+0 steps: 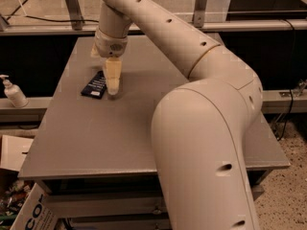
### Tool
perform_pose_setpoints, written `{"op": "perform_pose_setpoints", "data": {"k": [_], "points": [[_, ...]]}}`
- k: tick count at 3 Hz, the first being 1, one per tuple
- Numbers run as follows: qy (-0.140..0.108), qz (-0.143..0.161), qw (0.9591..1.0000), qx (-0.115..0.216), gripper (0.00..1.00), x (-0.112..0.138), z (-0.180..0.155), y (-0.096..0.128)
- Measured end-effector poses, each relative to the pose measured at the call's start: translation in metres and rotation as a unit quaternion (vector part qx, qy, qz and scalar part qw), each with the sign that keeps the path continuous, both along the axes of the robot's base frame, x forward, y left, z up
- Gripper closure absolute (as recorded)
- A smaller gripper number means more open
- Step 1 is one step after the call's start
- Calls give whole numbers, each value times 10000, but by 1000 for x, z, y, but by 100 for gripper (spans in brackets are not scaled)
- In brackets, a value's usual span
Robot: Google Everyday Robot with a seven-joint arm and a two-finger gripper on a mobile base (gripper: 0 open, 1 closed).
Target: Pick rxbar blueberry
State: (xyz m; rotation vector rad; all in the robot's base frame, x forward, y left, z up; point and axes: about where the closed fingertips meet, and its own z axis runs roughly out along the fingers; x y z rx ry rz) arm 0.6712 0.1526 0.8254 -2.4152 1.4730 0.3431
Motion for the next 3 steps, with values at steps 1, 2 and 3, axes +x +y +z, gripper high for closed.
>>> {"op": "perform_pose_setpoints", "data": {"k": [1,2,3], "points": [[102,56,9999,57,18,-2,-7,7],[170,50,9998,77,41,-3,-11,9],[175,45,9998,79,65,-3,-8,9]]}}
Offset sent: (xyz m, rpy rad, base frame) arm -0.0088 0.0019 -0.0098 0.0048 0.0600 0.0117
